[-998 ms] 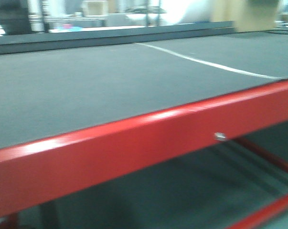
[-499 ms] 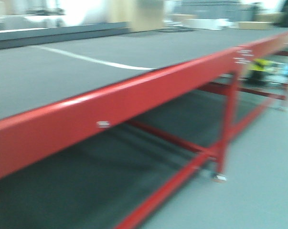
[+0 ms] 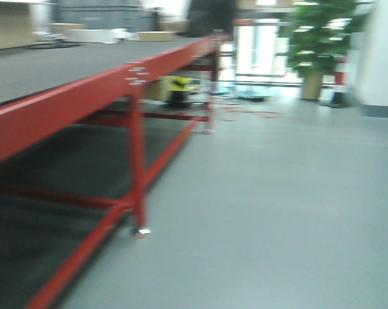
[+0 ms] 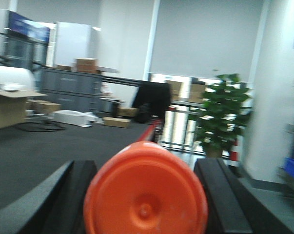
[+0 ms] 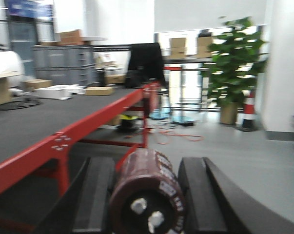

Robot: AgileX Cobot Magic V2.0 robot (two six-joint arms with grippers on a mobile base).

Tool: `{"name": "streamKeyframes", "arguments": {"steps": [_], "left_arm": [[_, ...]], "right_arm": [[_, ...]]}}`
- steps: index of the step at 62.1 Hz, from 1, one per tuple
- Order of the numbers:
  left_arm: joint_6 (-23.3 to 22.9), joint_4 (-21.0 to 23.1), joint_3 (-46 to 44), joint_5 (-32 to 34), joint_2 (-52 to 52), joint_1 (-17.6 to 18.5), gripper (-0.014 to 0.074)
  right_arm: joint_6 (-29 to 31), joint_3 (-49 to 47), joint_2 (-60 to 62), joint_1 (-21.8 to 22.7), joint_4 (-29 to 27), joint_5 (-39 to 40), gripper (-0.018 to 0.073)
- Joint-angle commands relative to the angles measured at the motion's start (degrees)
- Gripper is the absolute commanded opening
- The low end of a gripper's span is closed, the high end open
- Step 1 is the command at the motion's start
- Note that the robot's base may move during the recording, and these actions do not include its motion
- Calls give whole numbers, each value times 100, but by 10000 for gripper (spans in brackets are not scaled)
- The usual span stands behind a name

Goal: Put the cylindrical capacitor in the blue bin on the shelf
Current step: 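Drive the base up to the steel shelf of blue bins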

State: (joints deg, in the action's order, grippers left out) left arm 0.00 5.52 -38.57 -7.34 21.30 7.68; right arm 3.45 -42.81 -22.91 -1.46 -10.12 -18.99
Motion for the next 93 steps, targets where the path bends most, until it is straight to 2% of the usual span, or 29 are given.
{"name": "streamKeyframes", "arguments": {"steps": [1,93], "left_arm": [[0,40,4,106,-28,3,-111],[0,40,4,106,-28,3,-111]], "right_arm": [[4,14,26,12,-18,94,-168],[4,14,26,12,-18,94,-168]]}}
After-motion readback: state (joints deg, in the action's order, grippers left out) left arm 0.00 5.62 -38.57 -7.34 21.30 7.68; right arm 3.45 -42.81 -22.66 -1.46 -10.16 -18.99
